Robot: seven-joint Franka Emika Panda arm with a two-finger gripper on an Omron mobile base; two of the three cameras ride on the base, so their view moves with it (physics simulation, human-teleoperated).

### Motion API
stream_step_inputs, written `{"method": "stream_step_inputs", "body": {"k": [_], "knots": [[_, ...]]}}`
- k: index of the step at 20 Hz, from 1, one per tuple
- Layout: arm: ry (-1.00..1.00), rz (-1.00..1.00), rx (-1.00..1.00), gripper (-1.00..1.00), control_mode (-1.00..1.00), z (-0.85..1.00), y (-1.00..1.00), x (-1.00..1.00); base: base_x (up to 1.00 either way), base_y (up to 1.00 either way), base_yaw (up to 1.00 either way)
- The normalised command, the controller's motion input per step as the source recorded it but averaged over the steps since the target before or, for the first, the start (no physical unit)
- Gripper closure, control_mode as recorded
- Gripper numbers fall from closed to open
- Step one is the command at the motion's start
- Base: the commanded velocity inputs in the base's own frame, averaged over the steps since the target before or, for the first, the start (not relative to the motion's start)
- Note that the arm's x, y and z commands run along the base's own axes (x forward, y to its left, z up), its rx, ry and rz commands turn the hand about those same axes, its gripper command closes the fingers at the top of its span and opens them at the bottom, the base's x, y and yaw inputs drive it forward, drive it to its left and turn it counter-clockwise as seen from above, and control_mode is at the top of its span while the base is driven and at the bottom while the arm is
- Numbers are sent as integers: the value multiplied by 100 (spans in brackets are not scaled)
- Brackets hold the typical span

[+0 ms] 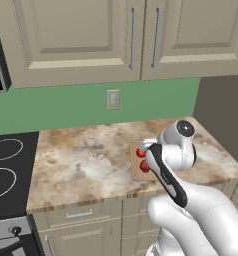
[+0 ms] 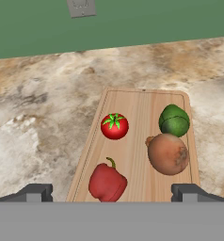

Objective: Place the avocado, onion, tomato, and bell pepper on the cutting board.

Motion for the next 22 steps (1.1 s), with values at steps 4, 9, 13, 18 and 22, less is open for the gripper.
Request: {"method": "stream_step_inputs", "body": {"k": [4, 9, 13, 18, 22], "knots": [[0, 0, 0, -100, -100, 0, 0, 0, 0, 0, 0], [0, 0, 0, -100, -100, 0, 0, 0, 0, 0, 0], [0, 0, 0, -100, -100, 0, 0, 0, 0, 0, 0], [0, 0, 0, -100, -100, 0, 0, 0, 0, 0, 0], [-1, 0, -1, -100, -100, 0, 4, -4, 0, 0, 0]]}}
